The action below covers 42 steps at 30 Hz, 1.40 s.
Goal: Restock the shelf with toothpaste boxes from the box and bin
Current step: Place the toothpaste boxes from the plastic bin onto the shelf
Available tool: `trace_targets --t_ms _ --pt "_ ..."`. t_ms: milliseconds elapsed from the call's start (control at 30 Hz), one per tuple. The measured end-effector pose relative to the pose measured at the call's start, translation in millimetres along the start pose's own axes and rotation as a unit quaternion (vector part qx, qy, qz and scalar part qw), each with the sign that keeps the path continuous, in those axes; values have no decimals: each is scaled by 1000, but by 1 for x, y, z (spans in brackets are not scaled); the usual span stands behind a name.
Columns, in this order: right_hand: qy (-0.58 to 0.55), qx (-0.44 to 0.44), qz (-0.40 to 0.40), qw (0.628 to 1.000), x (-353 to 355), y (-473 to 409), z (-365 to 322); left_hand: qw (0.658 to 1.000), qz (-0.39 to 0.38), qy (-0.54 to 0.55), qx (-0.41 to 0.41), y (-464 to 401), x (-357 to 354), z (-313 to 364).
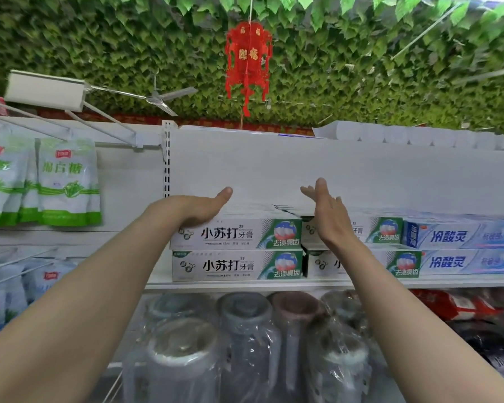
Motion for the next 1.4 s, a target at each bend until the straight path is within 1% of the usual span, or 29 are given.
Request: trace_targets --t_ms 100,167,233,300,433,533,600,767,867,1000,1267,1400 --pt "-3 -23 -16 1000 0 -10 6 996 -73 2 46 -12 -8 -7" --pt "-7 -35 -22 999 -4 -14 9 993 -108 -2 47 -16 -16 -1" --pt "-14 -33 -32 999 -10 -13 6 992 -120 2 39 -18 -22 7" --pt "-16 -7 -52 998 -17 -8 -3 992 -127 6 25 -22 -27 13" --pt "4 21 -87 996 -29 -1 -8 991 -133 16 25 -26 -30 12" --pt "85 52 -111 989 -42 -7 -5 989 -143 21 20 -30 -31 12" --pt "125 56 -126 983 -46 -12 0 989 -146 23 16 -34 -32 12" --pt "166 57 -122 977 -40 -13 -6 989 -148 31 -2 -43 -36 12" --pt "150 42 -115 981 -35 -15 -6 988 -150 36 -3 -43 -37 14" --pt "145 39 -129 980 -37 -16 -5 988 -149 37 0 -42 -36 15" --pt "105 19 -110 988 -38 -22 -5 990 -134 31 -8 -43 -37 18" --pt "76 1 -90 993 -31 -28 -3 992 -116 35 -37 -48 -34 28"
Point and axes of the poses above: each hand's wrist, its own y-axis away from the middle knuckle, its own x-axis out of the back of the hand, z = x × y, the point moved 10 cm from there along -y, towards the middle knuckle, and after that the axes turned 1 degree about x, right-handed, at the moved point
